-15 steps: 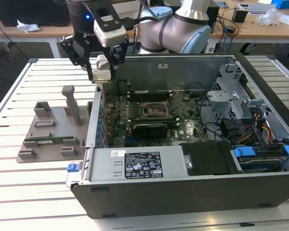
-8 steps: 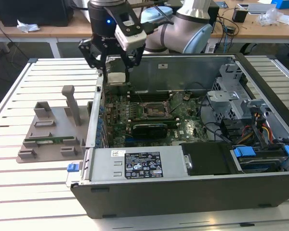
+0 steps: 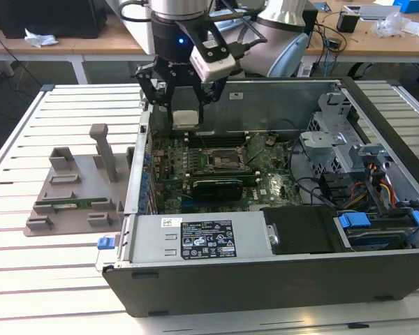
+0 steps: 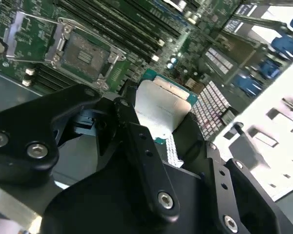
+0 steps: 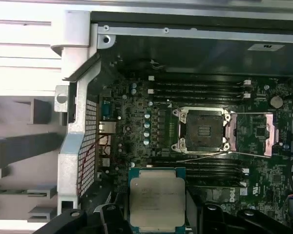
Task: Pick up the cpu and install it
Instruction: 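Pick up the cpu and move it towards the insertion slot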
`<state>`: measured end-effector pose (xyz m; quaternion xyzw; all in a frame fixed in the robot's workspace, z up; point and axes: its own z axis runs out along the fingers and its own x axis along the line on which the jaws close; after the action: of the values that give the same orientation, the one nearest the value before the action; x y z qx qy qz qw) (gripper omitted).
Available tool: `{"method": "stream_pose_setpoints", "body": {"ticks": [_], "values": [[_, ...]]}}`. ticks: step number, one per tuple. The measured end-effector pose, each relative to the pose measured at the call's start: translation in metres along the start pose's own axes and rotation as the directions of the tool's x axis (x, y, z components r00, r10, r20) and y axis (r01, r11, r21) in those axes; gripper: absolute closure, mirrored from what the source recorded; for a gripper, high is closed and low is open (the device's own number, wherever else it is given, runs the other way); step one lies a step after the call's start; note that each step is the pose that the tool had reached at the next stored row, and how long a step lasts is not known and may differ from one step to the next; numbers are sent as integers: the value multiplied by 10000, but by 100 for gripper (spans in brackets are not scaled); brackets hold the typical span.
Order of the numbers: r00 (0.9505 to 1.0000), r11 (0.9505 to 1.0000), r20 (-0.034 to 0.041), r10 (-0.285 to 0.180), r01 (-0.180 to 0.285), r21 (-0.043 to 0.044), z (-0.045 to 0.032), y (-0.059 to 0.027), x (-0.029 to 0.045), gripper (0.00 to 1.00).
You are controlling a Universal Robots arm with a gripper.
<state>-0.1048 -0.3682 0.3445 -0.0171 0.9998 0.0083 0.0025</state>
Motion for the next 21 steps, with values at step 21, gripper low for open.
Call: {"method": "stream_pose_setpoints", "body": {"ticks": [21], "values": [[10000,10000,-58,0,0,10,571,262,-746,45]]}}
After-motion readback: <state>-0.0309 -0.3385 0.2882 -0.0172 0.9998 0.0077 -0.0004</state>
